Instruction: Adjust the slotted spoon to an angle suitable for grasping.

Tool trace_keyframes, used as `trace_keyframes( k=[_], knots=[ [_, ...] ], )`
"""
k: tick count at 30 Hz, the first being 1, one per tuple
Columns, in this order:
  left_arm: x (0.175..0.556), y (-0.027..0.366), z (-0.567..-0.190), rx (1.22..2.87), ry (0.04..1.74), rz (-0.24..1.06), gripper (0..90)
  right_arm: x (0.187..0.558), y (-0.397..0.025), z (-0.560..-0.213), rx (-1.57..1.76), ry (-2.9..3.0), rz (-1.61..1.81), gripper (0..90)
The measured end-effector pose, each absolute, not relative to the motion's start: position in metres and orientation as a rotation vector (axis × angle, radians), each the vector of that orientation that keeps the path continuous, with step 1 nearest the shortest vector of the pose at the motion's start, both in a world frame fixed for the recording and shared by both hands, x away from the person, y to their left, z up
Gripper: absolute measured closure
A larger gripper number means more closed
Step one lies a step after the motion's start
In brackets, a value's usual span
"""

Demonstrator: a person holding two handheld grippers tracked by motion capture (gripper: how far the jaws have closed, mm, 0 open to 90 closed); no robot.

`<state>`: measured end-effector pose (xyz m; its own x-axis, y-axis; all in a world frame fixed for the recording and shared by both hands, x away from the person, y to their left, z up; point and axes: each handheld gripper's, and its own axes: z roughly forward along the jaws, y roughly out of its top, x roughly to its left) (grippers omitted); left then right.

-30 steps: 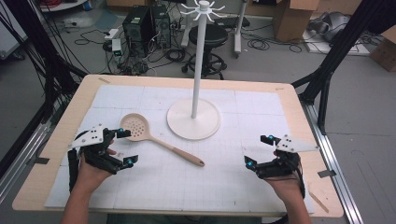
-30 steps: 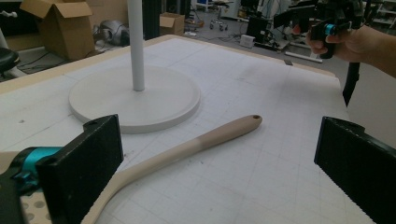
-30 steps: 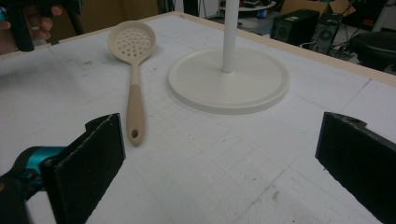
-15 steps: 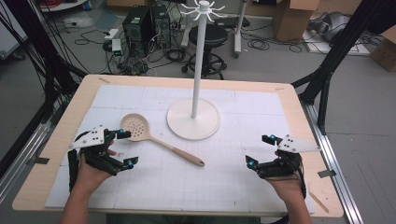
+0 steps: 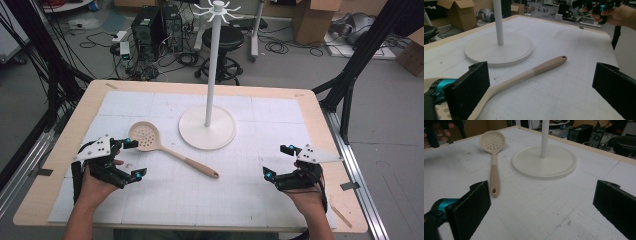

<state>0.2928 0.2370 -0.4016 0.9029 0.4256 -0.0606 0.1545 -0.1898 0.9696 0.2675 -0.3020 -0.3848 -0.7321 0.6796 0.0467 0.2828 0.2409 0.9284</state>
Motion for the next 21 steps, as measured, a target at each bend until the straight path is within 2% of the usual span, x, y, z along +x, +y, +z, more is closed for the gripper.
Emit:
trace_keyframes(
  k=[11, 15, 21],
  knots=[
    [0.321, 0.192, -0.371, 1.939, 0.379, 0.226, 1.8, 0.268, -0.302, -0.385, 0.883, 2.156, 1.507, 0.1],
    [0.334, 0.174, -0.366, 2.025, 0.363, 0.163, 7.6, 0.267, -0.3, -0.385, 0.875, 2.162, 1.501, 0.2],
    [0.337, 0.166, -0.358, 2.073, 0.345, 0.161, 7.6, 0.269, -0.299, -0.39, 0.889, 2.18, 1.49, 0.2]
  ],
)
